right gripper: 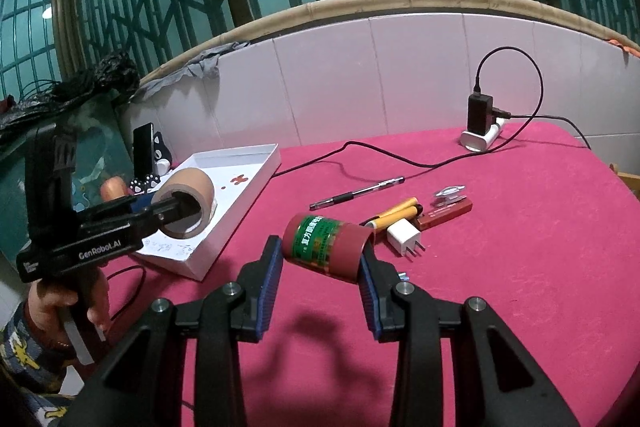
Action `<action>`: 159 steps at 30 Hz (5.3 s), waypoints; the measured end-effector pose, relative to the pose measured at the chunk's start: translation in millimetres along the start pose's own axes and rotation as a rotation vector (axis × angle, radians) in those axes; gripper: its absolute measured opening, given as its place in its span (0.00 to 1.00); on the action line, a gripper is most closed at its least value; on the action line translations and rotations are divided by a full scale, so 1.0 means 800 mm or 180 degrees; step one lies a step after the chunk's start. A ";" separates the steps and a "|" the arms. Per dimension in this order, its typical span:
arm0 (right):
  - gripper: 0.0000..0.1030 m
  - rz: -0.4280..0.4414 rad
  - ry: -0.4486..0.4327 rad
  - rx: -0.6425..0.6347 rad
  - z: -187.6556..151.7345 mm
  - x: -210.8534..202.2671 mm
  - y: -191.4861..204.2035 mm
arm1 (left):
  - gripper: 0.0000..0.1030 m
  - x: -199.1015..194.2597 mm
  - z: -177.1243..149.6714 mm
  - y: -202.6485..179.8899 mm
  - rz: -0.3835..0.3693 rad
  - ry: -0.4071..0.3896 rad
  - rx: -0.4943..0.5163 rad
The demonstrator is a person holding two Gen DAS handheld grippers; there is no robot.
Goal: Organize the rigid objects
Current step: 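Carry tape roll and can into the tray and release both, then move the right tool to the blue binder clip and grasp it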
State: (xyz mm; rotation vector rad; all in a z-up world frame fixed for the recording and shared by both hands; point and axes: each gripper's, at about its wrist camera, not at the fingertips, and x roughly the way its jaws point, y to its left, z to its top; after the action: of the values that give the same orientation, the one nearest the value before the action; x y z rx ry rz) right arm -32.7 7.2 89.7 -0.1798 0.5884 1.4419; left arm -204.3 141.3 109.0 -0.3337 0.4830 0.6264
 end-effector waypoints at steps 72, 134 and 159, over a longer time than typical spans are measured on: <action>0.35 0.0455 0.0957 -0.0849 0.053 0.273 0.250 | 0.46 0.071 0.043 0.292 0.1441 0.0496 -0.0717; 0.88 -0.0264 0.0561 -0.0462 0.025 0.192 0.147 | 1.00 0.005 0.046 0.161 0.1508 -0.0121 -0.0694; 0.87 -0.0485 0.0814 0.0081 -0.042 0.086 -0.075 | 1.00 0.153 -0.033 -0.068 0.0309 0.1000 0.0942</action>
State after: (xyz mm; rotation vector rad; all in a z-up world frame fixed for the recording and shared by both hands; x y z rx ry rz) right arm 17.4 43.2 14.4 -0.3848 0.7841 1.2718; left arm -92.2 146.2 31.0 -0.1267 0.8868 0.5889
